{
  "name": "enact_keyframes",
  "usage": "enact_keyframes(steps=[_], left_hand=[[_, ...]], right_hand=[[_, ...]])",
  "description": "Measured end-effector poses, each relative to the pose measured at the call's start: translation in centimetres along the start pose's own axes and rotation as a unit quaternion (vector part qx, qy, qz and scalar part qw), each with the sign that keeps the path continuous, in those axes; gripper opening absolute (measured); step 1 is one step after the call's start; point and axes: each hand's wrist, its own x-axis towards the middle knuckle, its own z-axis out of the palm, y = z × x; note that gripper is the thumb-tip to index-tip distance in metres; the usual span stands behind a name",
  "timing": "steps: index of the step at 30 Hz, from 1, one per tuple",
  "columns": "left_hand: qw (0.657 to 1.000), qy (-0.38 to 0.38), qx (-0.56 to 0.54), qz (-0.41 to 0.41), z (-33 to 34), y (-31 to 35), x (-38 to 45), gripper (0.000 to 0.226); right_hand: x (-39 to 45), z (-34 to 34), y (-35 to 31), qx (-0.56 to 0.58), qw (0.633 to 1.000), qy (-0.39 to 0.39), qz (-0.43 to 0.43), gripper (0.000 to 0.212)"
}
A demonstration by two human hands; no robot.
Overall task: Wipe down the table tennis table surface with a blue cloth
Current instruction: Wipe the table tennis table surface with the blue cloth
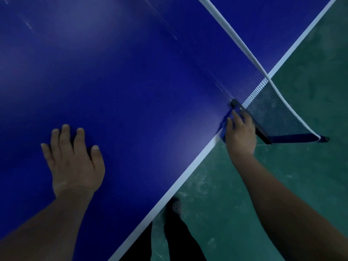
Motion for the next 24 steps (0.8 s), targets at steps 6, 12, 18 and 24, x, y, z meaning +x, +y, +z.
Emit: enact_keyframes(steps=[6,12,18,24], left_hand=[[1.0,-0.012,0.001,-0.005,0.0,-0.1,0.0,0.057],[1.0,-0.016,0.002,-0.005,0.0,0.1,0.1,0.058],[1.0,-0.022,0.001,-0.003,0.3,-0.3,0.1,0.059],[1.0,-0.03,0.006,0.002,0.4,-0.3,0.2,0.064]], right_hand=[[-2.2,-2.5,1.7,0.012,0.994,0.025,0.103,0.039],[-0.7,2.1,-11.9,0.1,0.984,0.054,-0.135,0.042],[-10.1,4.8,-15.5,0.021,0.857,-0.044,-0.513,0.035],[1.2,3.1,-11.6,-0.024,0.982,0.048,-0.181,0.048]])
